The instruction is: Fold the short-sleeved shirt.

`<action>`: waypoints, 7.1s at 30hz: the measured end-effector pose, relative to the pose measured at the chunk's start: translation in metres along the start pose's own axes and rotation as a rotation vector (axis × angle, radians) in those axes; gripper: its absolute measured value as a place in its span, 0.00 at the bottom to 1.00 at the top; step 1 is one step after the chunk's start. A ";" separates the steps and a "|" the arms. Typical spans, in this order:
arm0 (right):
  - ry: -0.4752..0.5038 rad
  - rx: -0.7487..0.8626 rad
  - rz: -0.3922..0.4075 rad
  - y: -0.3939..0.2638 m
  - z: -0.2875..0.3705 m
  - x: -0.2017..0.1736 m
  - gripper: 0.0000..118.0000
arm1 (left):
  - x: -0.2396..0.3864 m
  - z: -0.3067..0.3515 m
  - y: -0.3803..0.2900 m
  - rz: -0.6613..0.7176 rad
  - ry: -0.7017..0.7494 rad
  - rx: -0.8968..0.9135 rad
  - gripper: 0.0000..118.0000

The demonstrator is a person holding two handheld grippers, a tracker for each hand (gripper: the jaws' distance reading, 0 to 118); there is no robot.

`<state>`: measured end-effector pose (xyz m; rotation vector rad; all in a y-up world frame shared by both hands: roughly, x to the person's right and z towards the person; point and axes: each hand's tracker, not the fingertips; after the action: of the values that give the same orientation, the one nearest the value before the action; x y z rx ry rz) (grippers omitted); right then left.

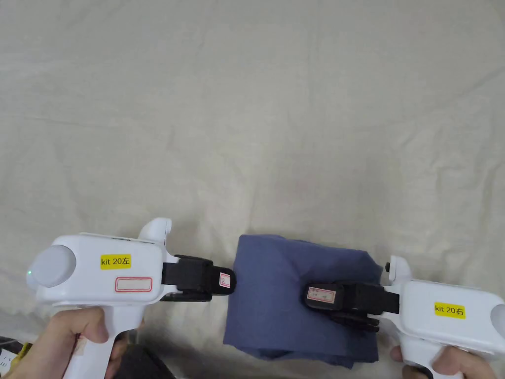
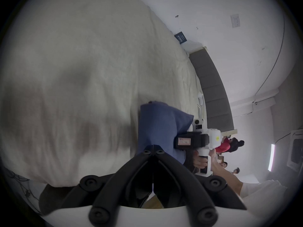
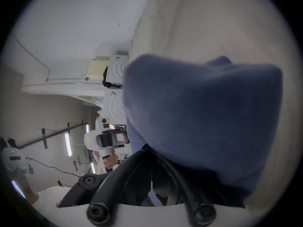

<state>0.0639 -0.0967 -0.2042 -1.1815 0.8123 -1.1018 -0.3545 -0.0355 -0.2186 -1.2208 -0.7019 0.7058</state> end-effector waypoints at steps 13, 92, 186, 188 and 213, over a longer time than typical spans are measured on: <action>-0.038 -0.005 0.003 -0.001 -0.003 -0.009 0.00 | 0.000 -0.035 0.005 -0.011 -0.173 -0.065 0.99; -0.972 1.148 1.049 0.070 0.112 -0.437 0.00 | 0.381 0.083 0.156 -0.674 0.501 0.979 0.00; -0.857 1.168 0.994 0.033 0.147 -0.479 1.00 | 0.438 0.126 0.111 -0.658 0.686 1.084 1.00; -0.860 1.170 0.993 0.033 0.147 -0.478 1.00 | 0.436 0.126 0.111 -0.652 0.681 1.075 1.00; -0.859 1.154 0.993 0.032 0.147 -0.477 1.00 | 0.436 0.120 0.108 -0.651 0.683 1.067 1.00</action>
<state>0.0684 0.4026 -0.2284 -0.0862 -0.0508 -0.0460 -0.1998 0.4013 -0.2579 -0.1513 -0.0533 0.0239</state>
